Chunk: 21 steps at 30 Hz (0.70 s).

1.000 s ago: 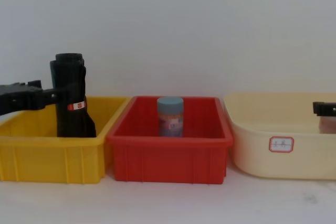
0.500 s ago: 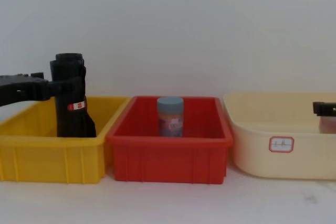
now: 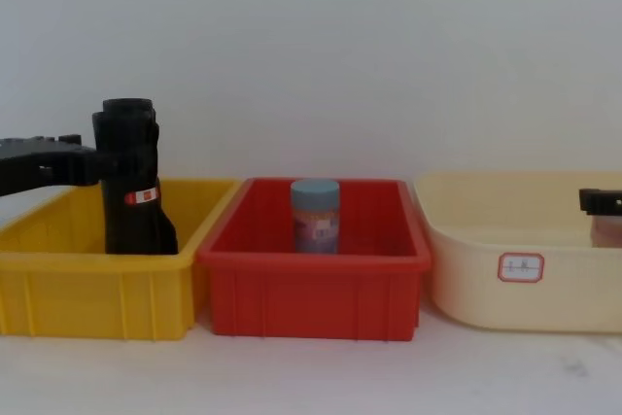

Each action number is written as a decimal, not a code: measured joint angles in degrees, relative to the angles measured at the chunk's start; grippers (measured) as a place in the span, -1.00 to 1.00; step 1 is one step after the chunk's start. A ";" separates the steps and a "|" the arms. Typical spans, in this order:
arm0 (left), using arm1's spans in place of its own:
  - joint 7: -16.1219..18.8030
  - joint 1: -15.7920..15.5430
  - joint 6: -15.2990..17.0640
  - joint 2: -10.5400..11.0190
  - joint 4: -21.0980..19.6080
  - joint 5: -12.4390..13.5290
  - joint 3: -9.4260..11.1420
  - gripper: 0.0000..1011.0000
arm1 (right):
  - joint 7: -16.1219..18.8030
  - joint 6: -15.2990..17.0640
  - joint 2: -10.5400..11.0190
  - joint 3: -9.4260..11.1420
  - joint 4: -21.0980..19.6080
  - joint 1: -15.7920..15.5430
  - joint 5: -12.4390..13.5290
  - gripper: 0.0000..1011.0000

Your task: Pick up the garbage bag with the one hand and transfer it to the other hand.

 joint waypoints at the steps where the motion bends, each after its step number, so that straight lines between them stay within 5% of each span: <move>1: 0.15 -0.22 0.04 -0.11 0.35 0.24 0.07 0.98 | 0.00 0.00 0.00 0.00 0.00 0.00 0.01 0.98; 21: -0.90 -2.84 -1.16 -1.43 5.51 1.33 0.19 0.98 | 0.00 0.00 0.00 0.00 0.00 0.00 0.01 0.98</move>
